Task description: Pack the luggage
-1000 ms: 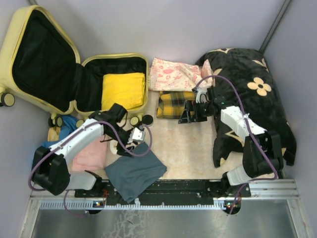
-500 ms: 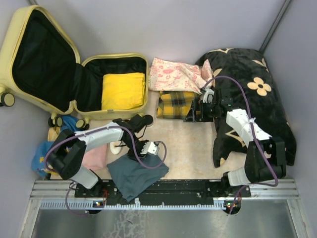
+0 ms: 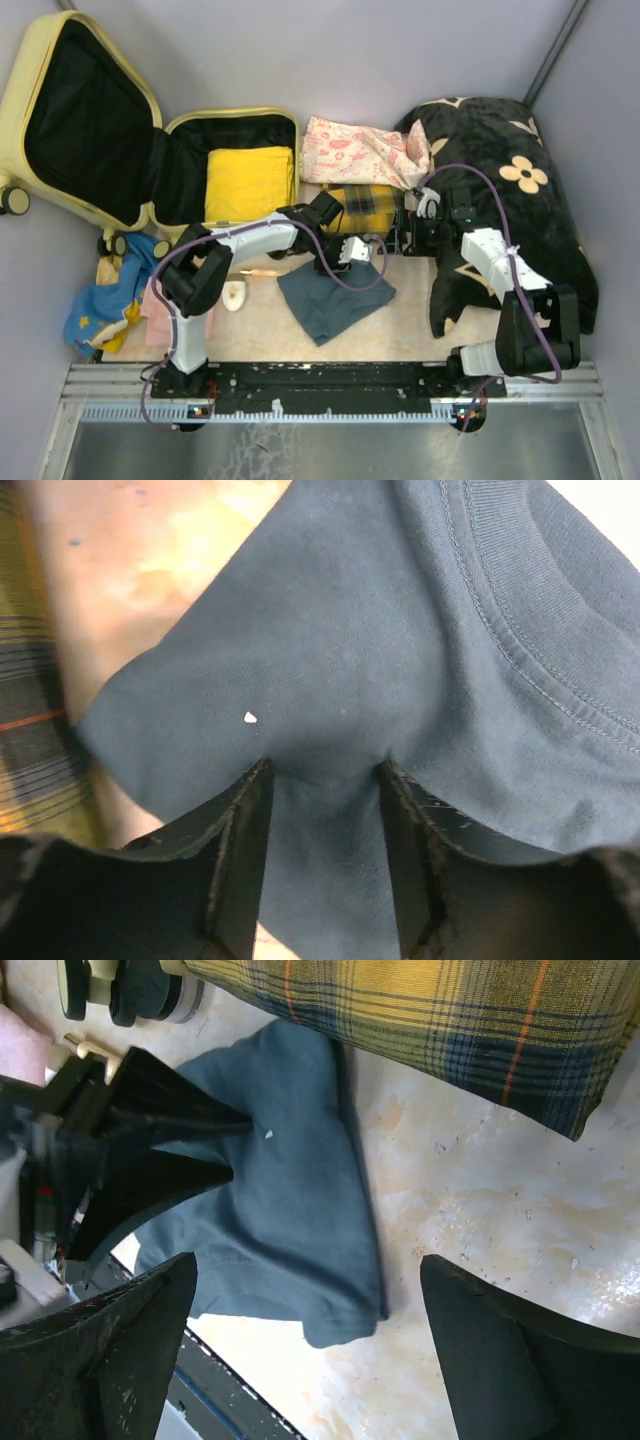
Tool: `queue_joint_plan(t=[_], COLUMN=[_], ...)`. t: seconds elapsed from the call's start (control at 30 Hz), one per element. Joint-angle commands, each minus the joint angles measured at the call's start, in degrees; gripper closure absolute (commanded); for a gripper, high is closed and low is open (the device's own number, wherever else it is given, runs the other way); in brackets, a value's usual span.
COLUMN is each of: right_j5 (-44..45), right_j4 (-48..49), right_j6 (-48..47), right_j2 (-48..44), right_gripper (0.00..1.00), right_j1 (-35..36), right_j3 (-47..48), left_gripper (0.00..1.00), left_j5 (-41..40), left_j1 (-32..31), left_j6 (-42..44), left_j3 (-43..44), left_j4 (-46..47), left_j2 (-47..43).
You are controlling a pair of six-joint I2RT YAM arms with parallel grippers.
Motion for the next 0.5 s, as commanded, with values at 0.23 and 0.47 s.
queue_joint_plan(t=[0.23, 0.47], right_j5=[1.25, 5.22], right_j4=[5.46, 5.90], right_j6=[2.61, -1.22], right_j2=[-1.40, 3.55], right_gripper=[0.12, 0.16], right_j1=[-0.22, 7.95], right_j3=[-4.57, -1.60], left_gripper=[0.30, 0.29], left_j5=[4.39, 7.12], left_j1=[7.68, 15.85], left_j6=[-23.64, -40.53], left_j3=[-9.40, -22.15], left_j4=[5.22, 4.47], left_j2=[-18.34, -33.18])
